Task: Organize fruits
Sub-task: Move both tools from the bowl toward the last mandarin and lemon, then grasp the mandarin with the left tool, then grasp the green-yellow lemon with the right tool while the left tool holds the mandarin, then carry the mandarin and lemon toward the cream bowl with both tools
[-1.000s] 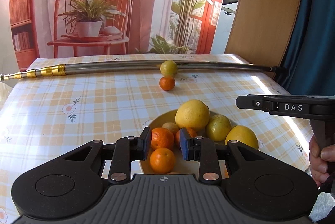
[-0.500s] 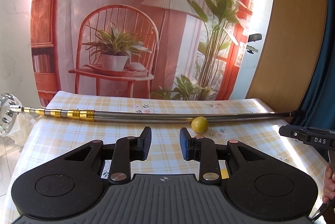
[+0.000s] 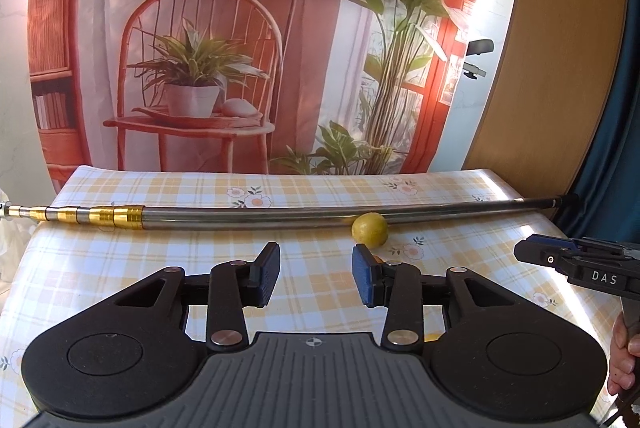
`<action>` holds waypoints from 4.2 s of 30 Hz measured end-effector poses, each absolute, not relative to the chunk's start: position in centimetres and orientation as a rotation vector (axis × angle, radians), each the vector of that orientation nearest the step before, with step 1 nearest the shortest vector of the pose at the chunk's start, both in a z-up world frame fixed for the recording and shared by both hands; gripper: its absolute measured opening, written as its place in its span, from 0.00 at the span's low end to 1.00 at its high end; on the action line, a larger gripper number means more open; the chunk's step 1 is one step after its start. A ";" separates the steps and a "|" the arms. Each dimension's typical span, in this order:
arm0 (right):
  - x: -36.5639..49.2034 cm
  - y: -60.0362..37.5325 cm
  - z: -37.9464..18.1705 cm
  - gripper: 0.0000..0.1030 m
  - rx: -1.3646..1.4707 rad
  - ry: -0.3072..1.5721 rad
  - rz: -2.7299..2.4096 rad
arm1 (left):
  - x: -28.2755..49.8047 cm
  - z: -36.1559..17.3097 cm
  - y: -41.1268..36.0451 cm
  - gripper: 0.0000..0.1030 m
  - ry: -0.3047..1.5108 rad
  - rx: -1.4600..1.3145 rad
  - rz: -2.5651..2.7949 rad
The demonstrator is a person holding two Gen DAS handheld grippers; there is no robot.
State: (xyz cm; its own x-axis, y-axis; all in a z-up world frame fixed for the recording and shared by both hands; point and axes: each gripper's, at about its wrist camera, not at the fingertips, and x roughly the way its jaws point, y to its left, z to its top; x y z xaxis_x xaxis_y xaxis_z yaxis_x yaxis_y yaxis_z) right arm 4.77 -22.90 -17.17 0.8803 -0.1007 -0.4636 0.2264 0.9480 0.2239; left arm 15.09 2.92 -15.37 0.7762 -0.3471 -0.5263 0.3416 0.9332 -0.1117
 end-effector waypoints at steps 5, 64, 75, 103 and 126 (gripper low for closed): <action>6.1 -23.9 -17.7 0.28 0.292 0.471 -0.170 | 17.8 -16.6 0.4 0.41 0.615 0.000 -0.431; 16.1 -25.0 -22.3 0.40 0.231 0.470 -0.105 | 18.0 -20.9 6.5 0.38 0.740 -0.074 -0.180; 20.8 -23.9 -24.9 0.51 0.181 0.520 -0.027 | 17.2 -22.1 8.0 0.38 0.754 -0.161 -0.129; 23.2 -23.3 -26.4 0.42 0.162 0.609 -0.041 | 17.2 -22.5 7.6 0.38 0.757 -0.135 -0.136; 14.3 -21.7 -20.0 0.42 0.138 0.521 -0.047 | 13.9 -18.7 5.4 0.38 0.655 -0.103 -0.210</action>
